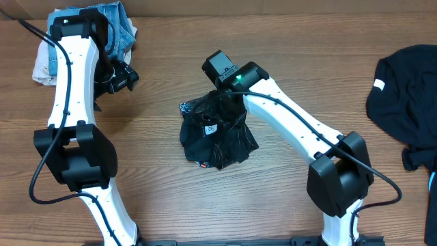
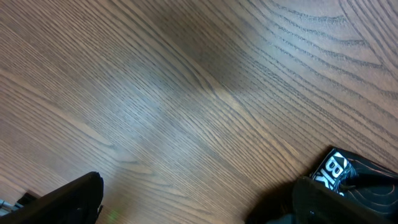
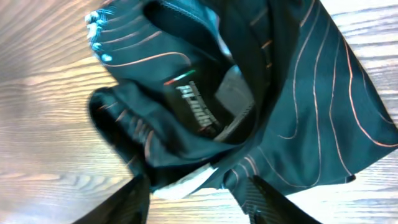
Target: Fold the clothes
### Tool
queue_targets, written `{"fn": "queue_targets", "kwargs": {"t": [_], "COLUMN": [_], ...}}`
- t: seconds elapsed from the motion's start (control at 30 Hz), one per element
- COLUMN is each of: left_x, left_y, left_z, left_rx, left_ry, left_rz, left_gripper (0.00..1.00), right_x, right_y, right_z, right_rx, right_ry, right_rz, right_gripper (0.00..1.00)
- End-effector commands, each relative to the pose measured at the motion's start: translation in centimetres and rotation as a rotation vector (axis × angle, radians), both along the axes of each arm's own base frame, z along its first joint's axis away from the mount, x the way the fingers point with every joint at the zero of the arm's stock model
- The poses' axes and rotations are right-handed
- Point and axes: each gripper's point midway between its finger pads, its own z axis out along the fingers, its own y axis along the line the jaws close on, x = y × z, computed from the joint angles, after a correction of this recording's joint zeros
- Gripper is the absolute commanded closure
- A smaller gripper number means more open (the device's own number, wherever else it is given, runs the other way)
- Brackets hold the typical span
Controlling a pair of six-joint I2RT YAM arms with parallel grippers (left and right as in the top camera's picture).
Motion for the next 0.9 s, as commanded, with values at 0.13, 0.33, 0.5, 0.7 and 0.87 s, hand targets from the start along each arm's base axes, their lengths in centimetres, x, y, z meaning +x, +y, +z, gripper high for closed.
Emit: {"fn": "queue_targets", "kwargs": {"t": [0.13,0.33,0.5,0.7,0.87], "left_x": [-0.1,-0.1,-0.1,-0.1,-0.1], "left_y": [0.0,0.1,0.1,0.1,0.1], "left_z": [0.2,0.2,0.2,0.2,0.2], "left_rx": [0.017,0.022,0.021,0.021,0.024], "left_ry": [-0.002,-0.001,-0.001,0.000,0.000], "left_rz": [-0.006,-0.006,-0.006,-0.010,-0.014], "left_gripper": [0.00,0.00,0.00,0.00,0.00], "right_x": [0.3,0.4,-0.2,-0.3,0.5], "right_y": [0.7,0.8,0.2,-1.1,-4.7], "right_z": [-2.0,-2.4,-3.8,-4.7,-5.0], "right_rx": [0.002,0.006,-0.017,-0.076,-0.200], "right_ry": [0.046,0.039,0.062,0.056,0.019], "right_rz": [-0.059,-0.055,-0.054,-0.064,-0.011], "right_gripper": [0.49,0.53,0.53,0.76,0.92]}}
